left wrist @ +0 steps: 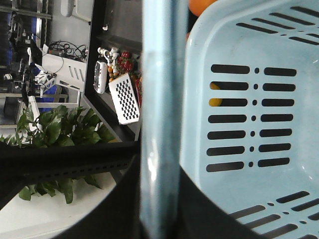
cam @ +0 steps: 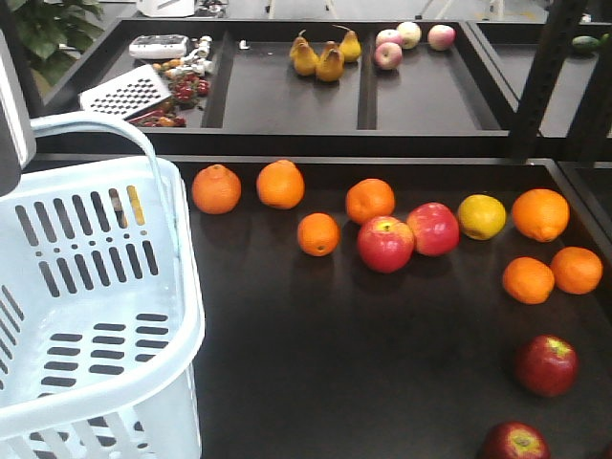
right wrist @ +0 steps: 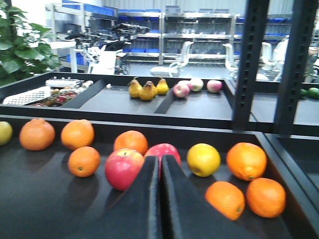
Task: Pick three apples into basket with both arms
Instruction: 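Turn toward the table of apples and oranges and stop beside it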
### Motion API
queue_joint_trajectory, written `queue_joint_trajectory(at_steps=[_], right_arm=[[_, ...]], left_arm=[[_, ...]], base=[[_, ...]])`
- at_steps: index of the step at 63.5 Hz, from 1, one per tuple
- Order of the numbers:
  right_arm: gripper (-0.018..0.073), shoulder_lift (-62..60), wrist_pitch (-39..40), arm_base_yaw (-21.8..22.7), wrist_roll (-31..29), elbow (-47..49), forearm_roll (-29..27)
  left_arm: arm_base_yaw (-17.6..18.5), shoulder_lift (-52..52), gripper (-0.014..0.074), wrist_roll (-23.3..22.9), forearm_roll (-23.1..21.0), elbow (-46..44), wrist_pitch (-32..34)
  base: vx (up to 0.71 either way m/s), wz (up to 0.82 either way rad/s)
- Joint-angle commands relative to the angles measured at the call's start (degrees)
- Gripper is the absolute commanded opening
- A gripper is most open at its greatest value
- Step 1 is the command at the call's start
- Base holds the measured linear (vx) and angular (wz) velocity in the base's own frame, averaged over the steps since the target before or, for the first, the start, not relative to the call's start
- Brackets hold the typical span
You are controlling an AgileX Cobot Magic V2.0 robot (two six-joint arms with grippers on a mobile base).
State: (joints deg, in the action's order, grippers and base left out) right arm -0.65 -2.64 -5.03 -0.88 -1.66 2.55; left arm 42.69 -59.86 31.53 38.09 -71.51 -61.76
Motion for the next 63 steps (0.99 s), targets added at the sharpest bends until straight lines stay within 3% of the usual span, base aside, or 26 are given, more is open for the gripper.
queue_joint_trajectory(at_steps=[1,63], right_arm=[[-0.0009,-0.77,4.48,0.38,-0.61,-0.76,0.23],[-0.0009,-0.77,4.42,0.38,-0.61,-0.76,0.23]], left_arm=[[0.28,0.91,-0.0006,-0.45,2.65,-1.96,3.35],[0.28,0.91,-0.0006,-0.45,2.65,-1.96,3.35]], base=[[0.06,-0.23],[0.01,-0.04]])
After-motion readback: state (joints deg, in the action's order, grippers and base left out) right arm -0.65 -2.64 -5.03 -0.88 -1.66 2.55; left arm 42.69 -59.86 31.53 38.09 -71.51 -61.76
